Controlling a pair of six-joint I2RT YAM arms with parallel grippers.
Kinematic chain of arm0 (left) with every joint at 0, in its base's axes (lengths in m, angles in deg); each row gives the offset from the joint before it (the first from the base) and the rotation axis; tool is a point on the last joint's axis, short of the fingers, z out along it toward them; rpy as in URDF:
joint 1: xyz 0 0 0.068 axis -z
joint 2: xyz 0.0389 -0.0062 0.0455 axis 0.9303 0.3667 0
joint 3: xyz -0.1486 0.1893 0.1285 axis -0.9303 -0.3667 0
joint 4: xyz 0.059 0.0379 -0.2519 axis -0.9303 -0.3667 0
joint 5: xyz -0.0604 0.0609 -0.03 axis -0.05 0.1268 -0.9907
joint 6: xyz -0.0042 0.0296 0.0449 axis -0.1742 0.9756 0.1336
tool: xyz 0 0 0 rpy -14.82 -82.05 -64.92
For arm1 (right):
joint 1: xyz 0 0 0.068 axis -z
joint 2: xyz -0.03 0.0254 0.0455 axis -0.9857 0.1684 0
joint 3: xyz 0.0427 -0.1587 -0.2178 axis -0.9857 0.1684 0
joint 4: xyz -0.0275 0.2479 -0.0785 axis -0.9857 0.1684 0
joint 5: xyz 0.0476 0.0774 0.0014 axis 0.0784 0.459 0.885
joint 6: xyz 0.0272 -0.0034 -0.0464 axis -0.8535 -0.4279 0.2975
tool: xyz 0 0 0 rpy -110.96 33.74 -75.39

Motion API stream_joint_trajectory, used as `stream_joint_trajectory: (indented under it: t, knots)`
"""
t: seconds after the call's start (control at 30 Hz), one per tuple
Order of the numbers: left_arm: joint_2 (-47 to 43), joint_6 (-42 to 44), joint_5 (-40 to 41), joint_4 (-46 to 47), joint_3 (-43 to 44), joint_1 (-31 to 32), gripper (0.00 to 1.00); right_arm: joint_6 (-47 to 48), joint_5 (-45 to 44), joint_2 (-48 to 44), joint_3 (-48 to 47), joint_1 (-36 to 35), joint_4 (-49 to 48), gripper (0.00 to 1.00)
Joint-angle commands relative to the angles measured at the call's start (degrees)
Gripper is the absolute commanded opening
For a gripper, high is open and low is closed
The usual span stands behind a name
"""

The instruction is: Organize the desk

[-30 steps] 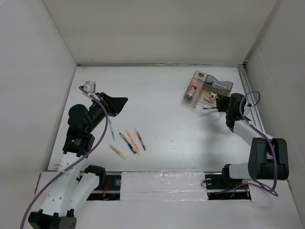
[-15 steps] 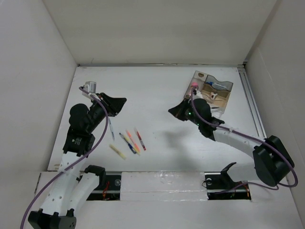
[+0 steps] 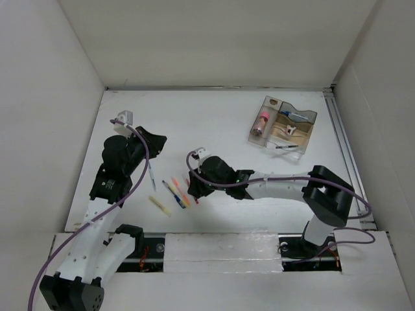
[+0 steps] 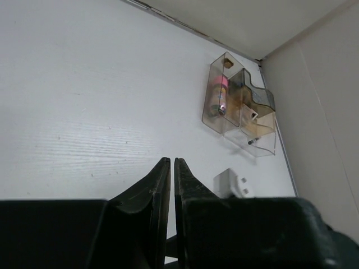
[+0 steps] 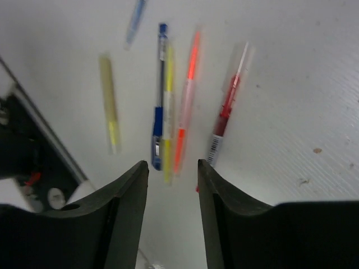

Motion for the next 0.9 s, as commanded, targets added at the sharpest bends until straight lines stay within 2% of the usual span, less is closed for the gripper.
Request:
stream_joint_trajectory:
  t: [0.0,0.13,0.3,0.63,0.83,0.87]
  knots:
    - [-0.3,0.5,1.9,1.0,2.4,0.3,0.04,3.5,-9.2,2.2,-3.8,-2.6,3.7,0.47]
    - [-0.3,0.3,1.0,1.7,2.9,0.3,0.06,4.6,-14.8,5.3,-8.3,-4.6,9.4,0.5]
    - [-1.3,-0.2,-1.7,2.9,2.2,-1.0,0.08,6.0,-19.0,8.9,-11.7,-5.1,11.7,0.49]
    - [-3.9,-0.3,-3.9,4.9,1.8,-1.0,0.12,7.4,-20.5,16.5,-17.3,-5.1,13.5,0.41]
    - [-4.5,-0.3,-4.4,5.1,1.7,-1.5,0.12,6.8,-20.7,20.3,-18.4,-5.1,13.1,0.28]
    - [-4.5,-0.3,-4.5,5.2,1.8,-1.5,0.12,6.5,-21.0,20.6,-18.0,-5.1,13.1,0.22]
